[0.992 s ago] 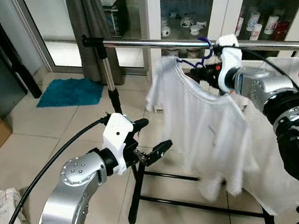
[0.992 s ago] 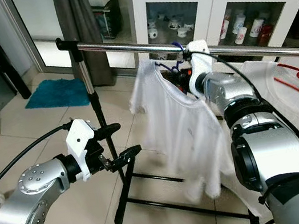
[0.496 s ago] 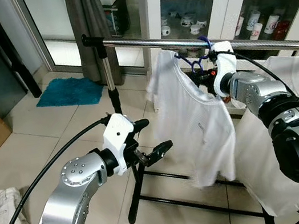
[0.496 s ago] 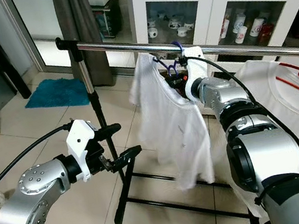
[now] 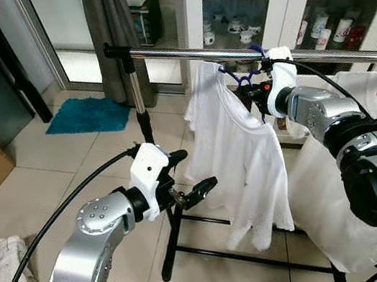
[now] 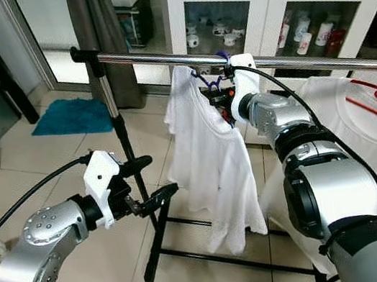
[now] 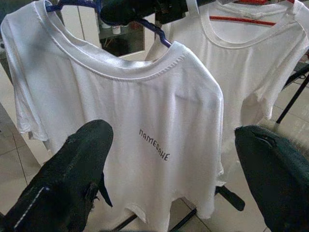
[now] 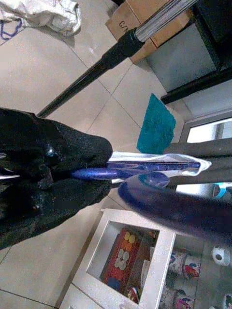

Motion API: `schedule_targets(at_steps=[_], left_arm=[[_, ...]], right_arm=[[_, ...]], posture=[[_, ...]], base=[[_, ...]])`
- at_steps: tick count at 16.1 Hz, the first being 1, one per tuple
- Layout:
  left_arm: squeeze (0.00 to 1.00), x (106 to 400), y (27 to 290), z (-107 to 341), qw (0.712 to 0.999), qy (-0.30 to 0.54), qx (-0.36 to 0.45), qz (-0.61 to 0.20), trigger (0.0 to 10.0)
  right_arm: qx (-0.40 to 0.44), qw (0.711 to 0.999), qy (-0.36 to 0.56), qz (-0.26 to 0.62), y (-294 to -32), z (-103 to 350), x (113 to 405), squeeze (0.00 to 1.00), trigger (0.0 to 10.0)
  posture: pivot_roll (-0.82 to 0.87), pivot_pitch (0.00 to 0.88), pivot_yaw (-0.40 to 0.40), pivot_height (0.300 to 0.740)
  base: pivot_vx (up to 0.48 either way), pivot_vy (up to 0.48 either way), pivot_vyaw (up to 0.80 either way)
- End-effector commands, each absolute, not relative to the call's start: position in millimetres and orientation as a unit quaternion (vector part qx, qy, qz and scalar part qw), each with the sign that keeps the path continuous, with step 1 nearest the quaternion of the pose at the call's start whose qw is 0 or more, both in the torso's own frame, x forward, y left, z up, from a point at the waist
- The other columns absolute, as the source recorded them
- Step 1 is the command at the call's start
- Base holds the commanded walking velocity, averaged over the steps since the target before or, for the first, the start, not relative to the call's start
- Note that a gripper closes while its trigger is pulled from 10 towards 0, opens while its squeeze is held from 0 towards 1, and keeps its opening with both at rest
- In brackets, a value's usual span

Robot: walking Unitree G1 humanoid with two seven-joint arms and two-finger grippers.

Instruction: Hang hanger

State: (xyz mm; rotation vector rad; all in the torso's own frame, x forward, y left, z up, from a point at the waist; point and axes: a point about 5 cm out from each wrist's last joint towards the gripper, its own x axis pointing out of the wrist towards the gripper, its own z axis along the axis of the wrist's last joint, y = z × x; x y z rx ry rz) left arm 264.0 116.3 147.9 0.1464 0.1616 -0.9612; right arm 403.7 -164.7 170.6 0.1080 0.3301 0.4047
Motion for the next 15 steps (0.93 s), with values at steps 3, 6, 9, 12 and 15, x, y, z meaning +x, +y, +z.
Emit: schedule_targets(at_steps=[3,6,9,12,15], left_arm=[[0.02,265.1,113.4,148.9,0.878,0.074,0.079,-0.466,10.0],[0.02,268.8,117.3,150.2,0.899,0.064,0.076,-0.427,10.0],[0.0,269.9,121.2,152.2,0.918,0.057,0.077,-0.386,10.0],[0.0,265.9,121.7,150.3,0.932,0.061,0.049,-0.355,10.0],[0.0,263.9,122.3,149.6,0.937,0.074,0.015,-0.341,10.0]], right_arm=[[0.057,0.965,0.163,0.2,-163.1,173.2,404.8,0.0,0.0],[0.057,0.971,0.136,0.189,-165.9,183.0,407.9,0.0,0.0],[0.039,0.974,0.109,0.193,-173.8,193.3,408.1,0.0,0.0],[0.018,0.971,0.083,0.225,-177.3,198.0,400.5,0.0,0.0],[0.005,0.965,0.067,0.252,-176.3,200.7,388.2,0.0,0.0]], posture=[[0.1,0.033,-0.035,0.74],[0.1,0.02,-0.047,0.74],[0.09,0.012,-0.045,0.74],[0.08,0.0,-0.032,0.74],[0.08,0.0,-0.026,0.74]], base=[[0.0,0.0,0.0],[0.0,0.0,0.0],[0.0,0.0,0.0],[0.0,0.0,0.0],[0.0,0.0,0.0]])
